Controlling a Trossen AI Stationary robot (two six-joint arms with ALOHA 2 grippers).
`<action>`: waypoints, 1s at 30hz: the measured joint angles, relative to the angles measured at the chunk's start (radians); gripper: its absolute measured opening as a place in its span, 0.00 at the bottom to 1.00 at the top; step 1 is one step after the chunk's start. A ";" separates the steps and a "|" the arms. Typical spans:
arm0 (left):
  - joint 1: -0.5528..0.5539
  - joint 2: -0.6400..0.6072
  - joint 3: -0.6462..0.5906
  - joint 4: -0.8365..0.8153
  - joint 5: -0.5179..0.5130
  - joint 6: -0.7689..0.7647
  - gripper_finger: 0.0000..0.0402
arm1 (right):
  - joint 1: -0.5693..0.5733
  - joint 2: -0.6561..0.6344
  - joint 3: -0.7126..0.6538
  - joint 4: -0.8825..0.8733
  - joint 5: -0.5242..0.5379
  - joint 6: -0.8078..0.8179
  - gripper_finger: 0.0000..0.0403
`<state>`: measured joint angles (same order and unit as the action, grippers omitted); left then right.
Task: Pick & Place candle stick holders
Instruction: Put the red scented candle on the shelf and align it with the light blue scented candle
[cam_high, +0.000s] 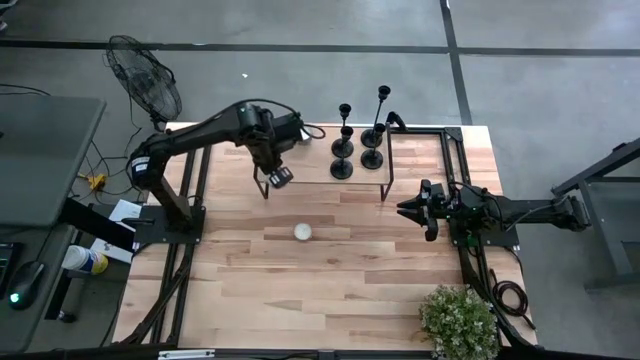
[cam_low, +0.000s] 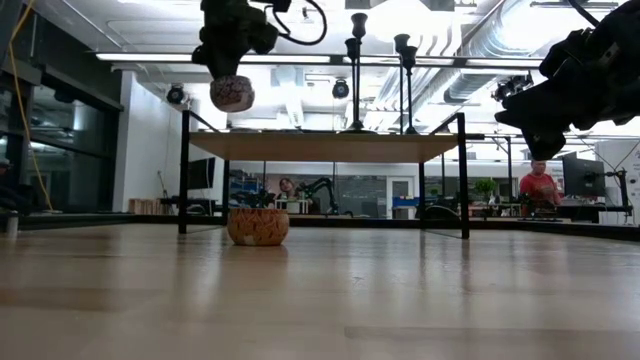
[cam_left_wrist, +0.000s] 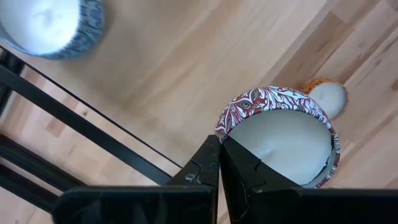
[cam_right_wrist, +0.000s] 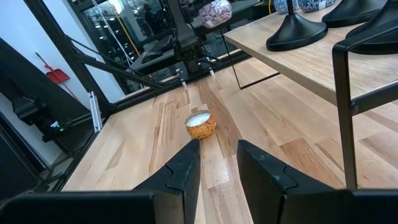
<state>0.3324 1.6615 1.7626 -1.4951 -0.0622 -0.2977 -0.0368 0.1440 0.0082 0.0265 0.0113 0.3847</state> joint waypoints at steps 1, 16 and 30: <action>0.006 0.000 0.000 0.000 0.000 0.010 0.00 | 0.000 0.000 0.000 0.000 0.000 0.000 0.24; 0.042 0.000 0.000 0.000 0.018 0.134 0.00 | 0.000 0.000 0.000 0.000 0.000 0.000 0.24; 0.042 0.000 0.000 0.000 0.018 0.208 0.00 | 0.000 0.000 0.000 0.000 0.000 0.000 0.24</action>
<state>0.3740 1.6615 1.7626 -1.4952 -0.0444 -0.0901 -0.0368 0.1440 0.0085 0.0265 0.0113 0.3847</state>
